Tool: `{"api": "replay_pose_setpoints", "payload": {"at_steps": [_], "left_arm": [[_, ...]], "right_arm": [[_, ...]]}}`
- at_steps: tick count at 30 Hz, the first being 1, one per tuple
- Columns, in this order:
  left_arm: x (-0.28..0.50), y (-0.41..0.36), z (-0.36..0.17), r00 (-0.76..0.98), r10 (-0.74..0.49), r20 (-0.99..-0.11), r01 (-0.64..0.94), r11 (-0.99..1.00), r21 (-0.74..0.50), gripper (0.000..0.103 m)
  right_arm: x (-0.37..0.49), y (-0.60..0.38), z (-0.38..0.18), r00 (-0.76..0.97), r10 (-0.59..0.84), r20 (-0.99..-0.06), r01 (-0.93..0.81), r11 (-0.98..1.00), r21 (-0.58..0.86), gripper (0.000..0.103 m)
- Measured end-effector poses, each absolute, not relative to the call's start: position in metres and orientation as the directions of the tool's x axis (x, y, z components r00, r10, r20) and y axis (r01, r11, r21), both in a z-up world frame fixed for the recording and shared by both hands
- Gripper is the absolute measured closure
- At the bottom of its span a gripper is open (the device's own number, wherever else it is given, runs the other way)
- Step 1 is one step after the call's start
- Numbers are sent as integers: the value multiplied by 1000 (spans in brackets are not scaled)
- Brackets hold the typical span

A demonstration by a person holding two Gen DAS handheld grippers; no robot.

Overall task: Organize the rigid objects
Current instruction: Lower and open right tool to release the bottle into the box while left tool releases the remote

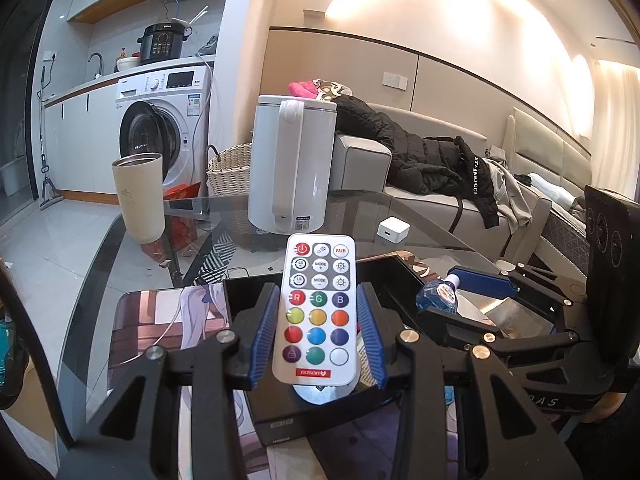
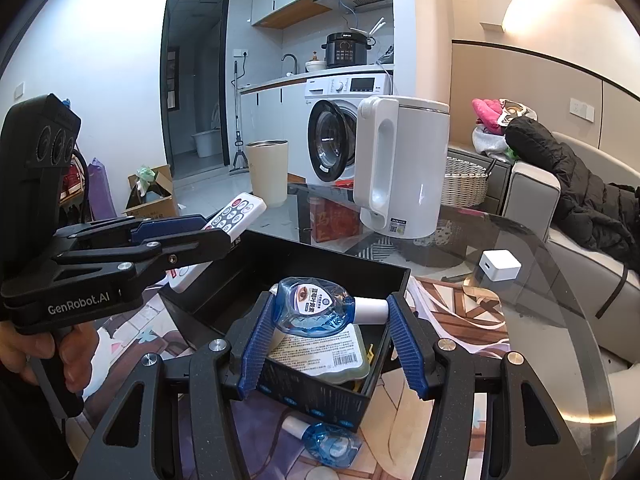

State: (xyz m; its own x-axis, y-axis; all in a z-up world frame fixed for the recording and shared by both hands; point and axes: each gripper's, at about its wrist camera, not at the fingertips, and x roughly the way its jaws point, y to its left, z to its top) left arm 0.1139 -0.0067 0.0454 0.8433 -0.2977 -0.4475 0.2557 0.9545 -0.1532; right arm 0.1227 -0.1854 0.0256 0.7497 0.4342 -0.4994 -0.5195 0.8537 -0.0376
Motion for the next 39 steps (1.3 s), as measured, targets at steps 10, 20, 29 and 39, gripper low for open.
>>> {"api": "replay_pose_setpoints", "payload": {"at_steps": [10, 20, 29, 39], "left_arm": [[125, -8, 42, 846, -294, -444, 249, 956, -158, 65], [133, -9, 36, 841, -308, -444, 266, 951, -157, 65], [124, -8, 40, 838, -313, -447, 266, 949, -166, 40], [104, -6, 43, 854, -250, -455, 204, 968, -148, 3]], "right_arm": [[137, -179, 23, 751, 429, -502, -513, 857, -35, 46], [145, -175, 16, 737, 429, -523, -521, 853, -34, 46], [141, -176, 18, 742, 425, -518, -522, 851, -50, 37], [128, -191, 23, 765, 404, -501, -489, 871, -44, 4]]}}
